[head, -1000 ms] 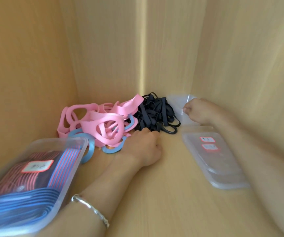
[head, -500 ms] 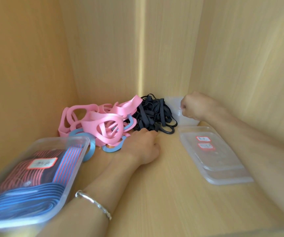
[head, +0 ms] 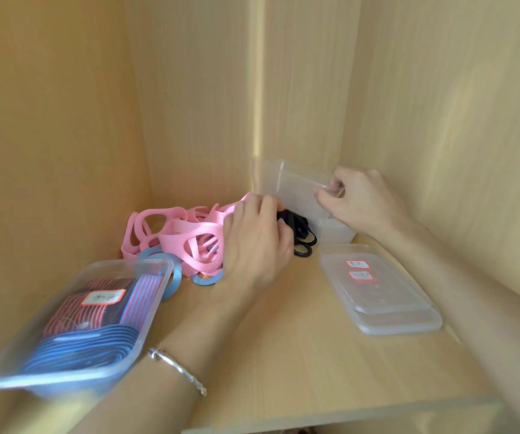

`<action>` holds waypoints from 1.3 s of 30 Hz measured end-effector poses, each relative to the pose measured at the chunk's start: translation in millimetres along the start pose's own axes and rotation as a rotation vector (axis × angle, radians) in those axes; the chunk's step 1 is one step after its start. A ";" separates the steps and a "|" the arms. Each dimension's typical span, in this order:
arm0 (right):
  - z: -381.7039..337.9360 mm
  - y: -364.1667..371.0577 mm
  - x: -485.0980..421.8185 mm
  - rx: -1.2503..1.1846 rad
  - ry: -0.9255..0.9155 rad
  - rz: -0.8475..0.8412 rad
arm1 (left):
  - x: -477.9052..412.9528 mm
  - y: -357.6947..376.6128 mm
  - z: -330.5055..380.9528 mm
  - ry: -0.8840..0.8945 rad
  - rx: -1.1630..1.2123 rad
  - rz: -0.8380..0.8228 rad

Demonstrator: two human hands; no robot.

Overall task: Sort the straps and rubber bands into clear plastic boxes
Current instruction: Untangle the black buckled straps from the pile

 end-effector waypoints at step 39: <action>-31.6 99.5 -33.8 -0.069 0.140 -0.793 | -36.5 -50.7 10.5 -0.140 -0.413 -1.035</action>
Point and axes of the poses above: each hand's wrist, its own x-axis away from the middle knuckle, its own y-axis out of the palm, z = x × y, the point moved 1 cm from there along -x, towards the middle knuckle, and after that the axes turned 3 degrees about y, right-handed, at the moved point
